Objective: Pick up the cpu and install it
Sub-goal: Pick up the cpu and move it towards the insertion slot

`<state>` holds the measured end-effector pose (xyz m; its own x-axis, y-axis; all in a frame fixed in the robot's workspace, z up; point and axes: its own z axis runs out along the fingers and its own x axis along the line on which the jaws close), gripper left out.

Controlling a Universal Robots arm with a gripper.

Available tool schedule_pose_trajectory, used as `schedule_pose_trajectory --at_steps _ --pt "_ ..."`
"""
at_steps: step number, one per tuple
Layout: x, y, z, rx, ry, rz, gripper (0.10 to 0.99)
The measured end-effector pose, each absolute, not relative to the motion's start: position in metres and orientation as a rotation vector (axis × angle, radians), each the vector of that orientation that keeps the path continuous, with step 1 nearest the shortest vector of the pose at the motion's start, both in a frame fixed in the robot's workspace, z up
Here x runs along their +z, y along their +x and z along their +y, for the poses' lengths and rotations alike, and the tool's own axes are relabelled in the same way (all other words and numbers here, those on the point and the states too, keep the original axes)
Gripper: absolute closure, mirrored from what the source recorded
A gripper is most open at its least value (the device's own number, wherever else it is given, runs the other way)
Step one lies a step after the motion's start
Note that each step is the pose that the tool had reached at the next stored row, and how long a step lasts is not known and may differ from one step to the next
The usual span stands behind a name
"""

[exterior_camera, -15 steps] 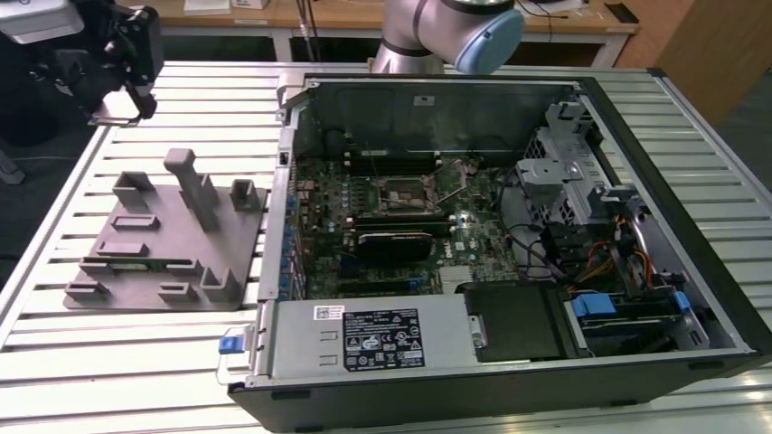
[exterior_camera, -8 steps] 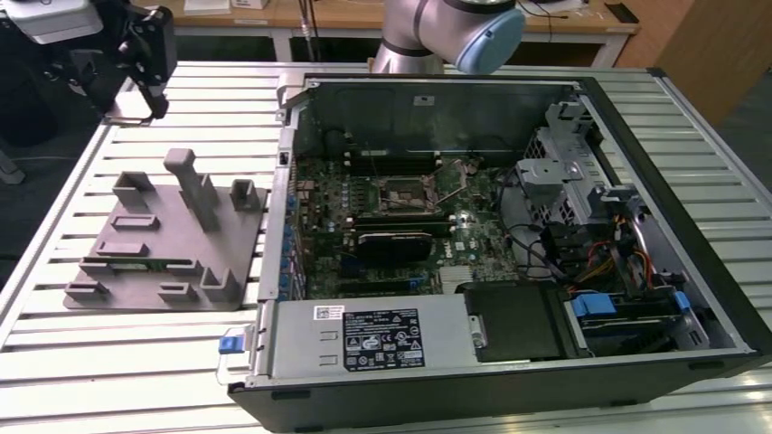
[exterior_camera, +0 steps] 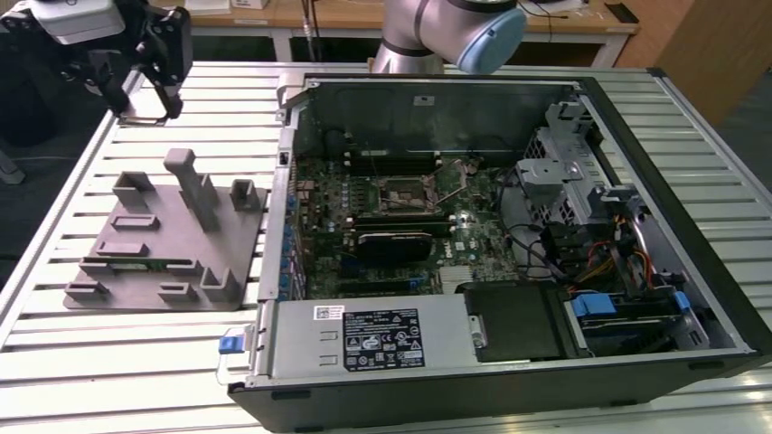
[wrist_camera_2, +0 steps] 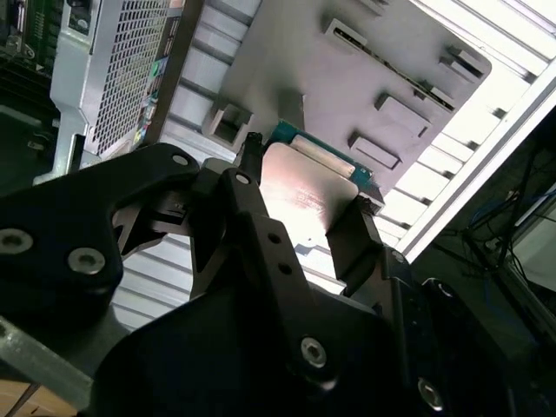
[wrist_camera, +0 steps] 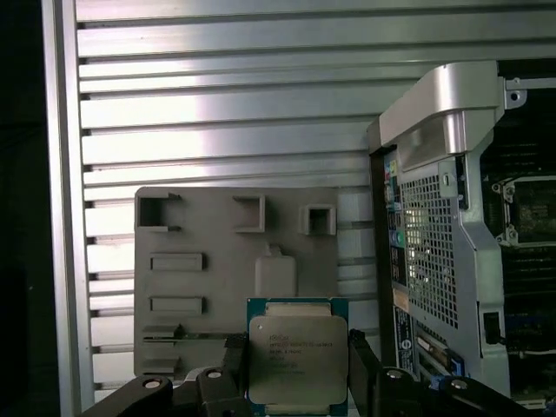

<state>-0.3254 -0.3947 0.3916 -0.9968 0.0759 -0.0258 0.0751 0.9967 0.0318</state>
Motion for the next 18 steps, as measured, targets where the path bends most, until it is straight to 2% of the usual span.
schedule_pose_trajectory --at_steps 18 --pt "0.392 -0.294 -0.395 0.048 0.118 3.112 0.541"
